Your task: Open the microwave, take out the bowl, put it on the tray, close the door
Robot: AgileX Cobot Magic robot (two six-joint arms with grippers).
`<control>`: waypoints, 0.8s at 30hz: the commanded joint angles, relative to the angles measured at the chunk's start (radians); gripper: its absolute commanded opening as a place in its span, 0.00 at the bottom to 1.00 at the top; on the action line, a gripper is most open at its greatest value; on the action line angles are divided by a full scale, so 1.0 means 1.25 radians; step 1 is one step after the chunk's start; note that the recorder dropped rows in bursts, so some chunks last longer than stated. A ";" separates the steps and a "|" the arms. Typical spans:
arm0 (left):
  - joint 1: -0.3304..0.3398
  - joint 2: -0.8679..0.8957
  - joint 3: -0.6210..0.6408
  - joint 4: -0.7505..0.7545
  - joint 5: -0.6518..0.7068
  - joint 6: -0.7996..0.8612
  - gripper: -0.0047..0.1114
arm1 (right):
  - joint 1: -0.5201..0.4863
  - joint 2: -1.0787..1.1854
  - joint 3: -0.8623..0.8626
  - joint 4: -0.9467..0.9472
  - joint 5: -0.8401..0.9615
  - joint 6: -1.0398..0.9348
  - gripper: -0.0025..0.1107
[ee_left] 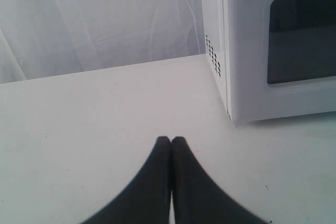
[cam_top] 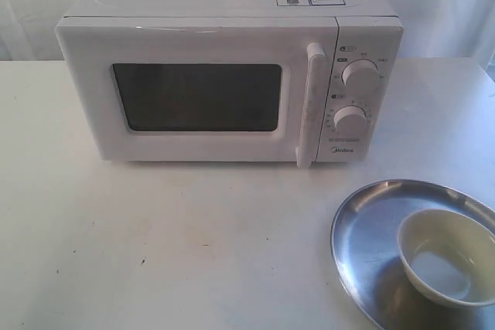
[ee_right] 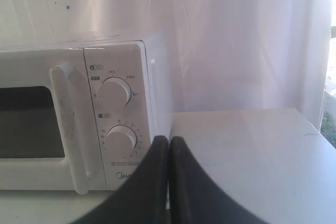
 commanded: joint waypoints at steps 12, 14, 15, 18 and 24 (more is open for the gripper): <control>-0.001 -0.002 -0.002 -0.006 -0.004 0.000 0.04 | -0.005 -0.004 0.004 -0.006 0.008 -0.005 0.02; -0.001 -0.002 -0.002 -0.006 -0.004 0.000 0.04 | -0.005 -0.004 0.004 0.001 -0.005 -0.011 0.02; -0.001 -0.002 -0.002 -0.006 -0.004 0.000 0.04 | -0.005 -0.004 0.004 0.009 -0.003 -0.017 0.02; -0.001 -0.002 -0.002 -0.006 -0.004 0.000 0.04 | -0.005 -0.004 0.004 0.214 0.049 -0.211 0.02; -0.001 -0.002 -0.002 -0.006 -0.004 0.000 0.04 | -0.005 -0.004 0.004 0.642 0.078 -0.724 0.02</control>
